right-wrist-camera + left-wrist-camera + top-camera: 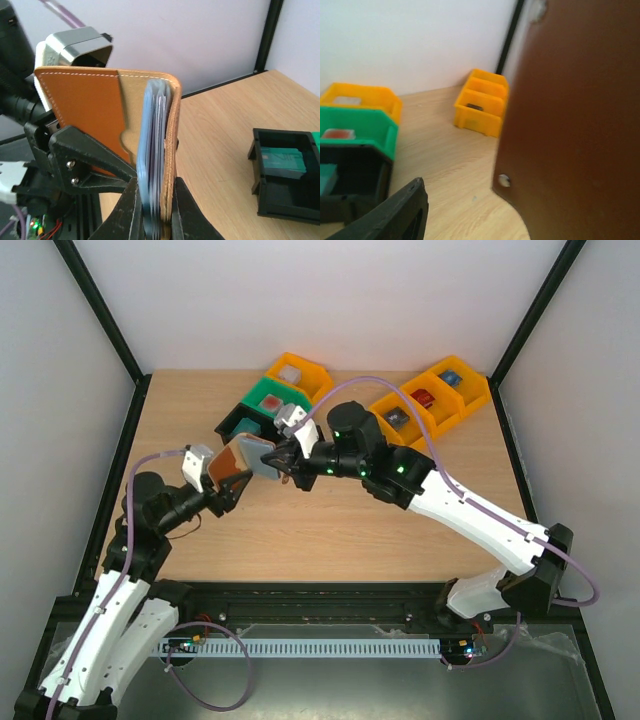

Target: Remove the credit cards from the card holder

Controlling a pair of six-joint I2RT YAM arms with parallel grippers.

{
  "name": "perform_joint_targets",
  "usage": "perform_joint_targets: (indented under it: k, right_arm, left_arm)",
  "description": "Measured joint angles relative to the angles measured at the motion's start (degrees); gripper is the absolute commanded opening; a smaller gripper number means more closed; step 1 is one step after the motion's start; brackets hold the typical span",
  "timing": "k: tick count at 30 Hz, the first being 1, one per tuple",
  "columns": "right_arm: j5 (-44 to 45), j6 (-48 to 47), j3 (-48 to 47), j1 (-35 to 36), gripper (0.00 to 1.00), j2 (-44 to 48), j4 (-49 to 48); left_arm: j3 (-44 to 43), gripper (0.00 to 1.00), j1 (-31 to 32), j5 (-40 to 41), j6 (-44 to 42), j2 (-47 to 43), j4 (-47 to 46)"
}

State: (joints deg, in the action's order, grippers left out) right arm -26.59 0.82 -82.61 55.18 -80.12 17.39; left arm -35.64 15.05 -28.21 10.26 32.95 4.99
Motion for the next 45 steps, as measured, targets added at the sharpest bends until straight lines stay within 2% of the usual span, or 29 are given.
perform_joint_targets:
  k: [4,6,8,11,15,24,30,37,45]
  right_arm:
    - [-3.26,-2.03,0.66,-0.37,0.02,0.66,0.0]
    - [-3.98,-2.73,0.83,-0.46,0.02,0.72,-0.15]
    - [-4.76,-3.21,1.42,-0.9,0.07,1.25,-0.17]
    - [-6.05,-3.43,2.58,-1.68,0.28,1.99,-0.72]
    - [-10.01,-3.54,5.22,-3.19,0.49,2.45,-1.6]
    - [-17.46,-5.31,10.38,-8.11,0.72,4.55,-1.97]
    - [-19.98,-6.73,9.62,-8.22,0.71,5.27,-1.46]
    - [-19.54,-2.97,9.07,-8.22,0.68,4.85,-4.31]
    - [-18.45,2.23,9.05,-8.24,0.72,3.56,-8.44]
  left_arm:
    - [-0.02,0.15,-0.11,-8.9,0.35,-0.15,-0.02]
    - [-0.02,0.03,-0.09,-11.72,1.22,-0.35,0.07]
    - [-0.02,0.02,-0.63,-12.37,1.55,-0.42,0.04]
    - [0.0,0.02,-0.66,-13.64,2.51,-0.66,0.09]
    - [0.0,0.02,-0.59,-15.8,4.68,-1.11,-1.38]
    - [0.02,0.02,-0.59,-17.81,5.79,-2.14,-2.73]
    - [0.04,0.02,-0.59,-16.74,5.35,-1.14,-2.29]
    - [0.11,0.02,-0.59,-16.72,5.14,-0.22,-1.25]
    - [0.11,0.02,-0.59,-16.22,5.14,0.15,-1.09]
